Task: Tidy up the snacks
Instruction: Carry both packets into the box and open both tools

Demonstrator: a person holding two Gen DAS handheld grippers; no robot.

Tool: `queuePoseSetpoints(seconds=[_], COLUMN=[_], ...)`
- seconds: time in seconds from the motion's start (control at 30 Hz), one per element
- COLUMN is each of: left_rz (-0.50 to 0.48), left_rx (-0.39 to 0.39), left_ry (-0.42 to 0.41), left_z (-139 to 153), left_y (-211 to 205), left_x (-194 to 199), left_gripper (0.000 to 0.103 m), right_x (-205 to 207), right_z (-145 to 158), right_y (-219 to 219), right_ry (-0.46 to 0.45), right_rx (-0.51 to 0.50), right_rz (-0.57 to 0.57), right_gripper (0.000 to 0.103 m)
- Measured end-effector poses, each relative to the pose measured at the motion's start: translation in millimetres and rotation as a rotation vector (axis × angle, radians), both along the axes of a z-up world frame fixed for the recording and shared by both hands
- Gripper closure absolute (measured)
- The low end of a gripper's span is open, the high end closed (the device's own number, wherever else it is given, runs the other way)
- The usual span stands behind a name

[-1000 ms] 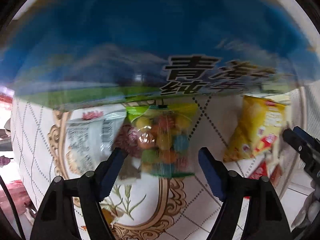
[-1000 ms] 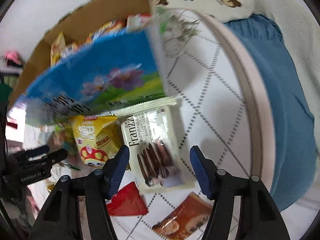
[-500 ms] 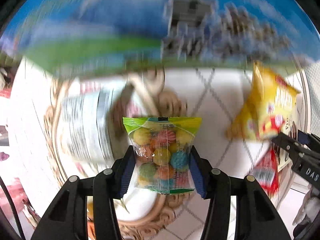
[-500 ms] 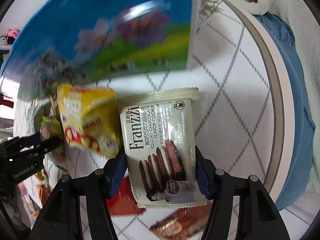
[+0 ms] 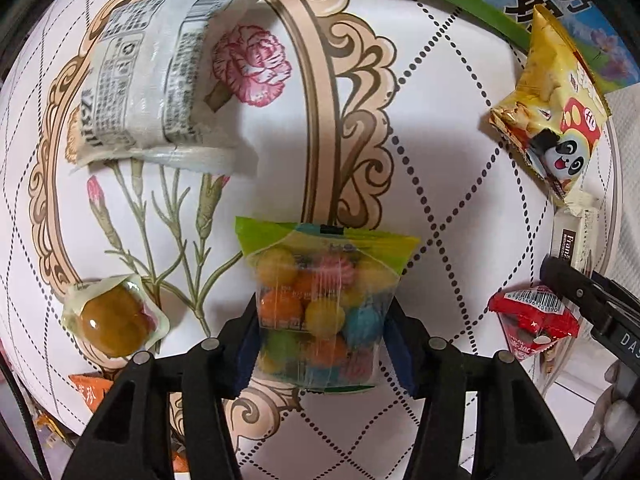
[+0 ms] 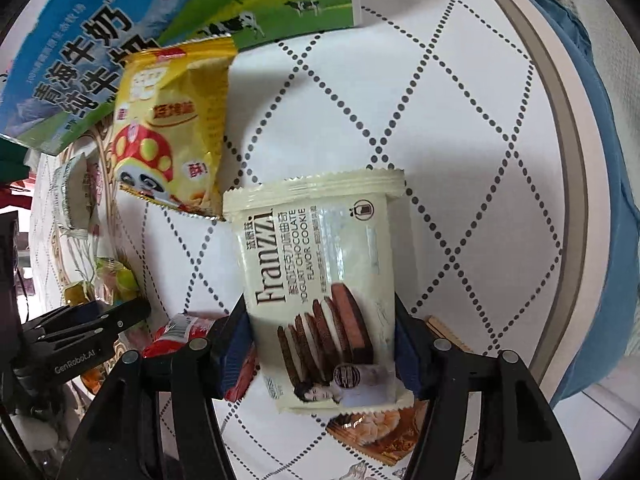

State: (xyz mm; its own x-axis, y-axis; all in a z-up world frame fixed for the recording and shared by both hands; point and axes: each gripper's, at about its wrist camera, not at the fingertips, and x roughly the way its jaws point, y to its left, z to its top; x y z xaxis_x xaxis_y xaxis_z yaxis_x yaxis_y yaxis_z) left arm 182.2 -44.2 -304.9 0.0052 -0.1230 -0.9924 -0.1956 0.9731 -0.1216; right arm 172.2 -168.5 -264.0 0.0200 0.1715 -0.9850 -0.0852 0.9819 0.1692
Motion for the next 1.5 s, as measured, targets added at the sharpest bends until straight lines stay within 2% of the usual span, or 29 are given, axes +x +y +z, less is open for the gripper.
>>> queuePoseSetpoints(seconds=[0.1,0.2,0.27,0.4,0.53,0.67,0.8,0.87,0.93,1.0,1.13,1.2,1.33,1.5], left_rz=[-0.001,0.012,0.009,0.019,0.014,-0.012,-0.031,-0.035,-0.038,-0.024,0.007,0.015,0.024,0.038], left_rx=[0.004,0.011,0.018,-0.023,-0.101,-0.165,-0.236,-0.235,-0.201,-0.181,-0.167,-0.156,-0.165,-0.184], left_ry=[0.012,-0.005,-0.015,-0.043,-0.112,-0.214,-0.280,-0.305,-0.318,-0.295,-0.202,-0.162,-0.091,-0.014], left_z=[-5,2,14,36,86,147,204,221,232,230,205,189,168,143], left_y=[2,0,5,4,-1,-11,-13,-5,-3,-1,16,21,24,22], left_x=[1,4,5,-1,-3,11,54,84,119,152,211,228,243,245], left_gripper=[0.048,0.050,0.056,0.057,0.057,0.057,0.057,0.057,0.057,0.057,0.057,0.057,0.057,0.056], right_x=[2,2,2,-8,-8,2,33,55,84,110,154,173,200,206], right_z=[-10,-6,3,33,68,125,178,198,212,216,214,204,177,144], right_y=[-1,1,9,3,1,7,18,16,24,28,39,43,51,60], right_ry=[-0.003,-0.020,-0.027,-0.065,-0.107,-0.196,-0.264,-0.295,-0.337,-0.355,-0.333,-0.313,-0.262,-0.210], right_rx=[-0.009,-0.009,0.003,0.050,0.126,0.218,0.290,0.305,0.288,0.272,0.243,0.218,0.181,0.139], right_rz=[-0.003,-0.004,-0.007,-0.016,-0.020,-0.002,0.008,0.007,0.013,0.005,-0.011,-0.016,-0.018,-0.002], right_gripper=[0.037,0.039,0.040,0.040,0.040,0.040,0.040,0.040,0.040,0.040,0.040,0.040,0.040,0.040])
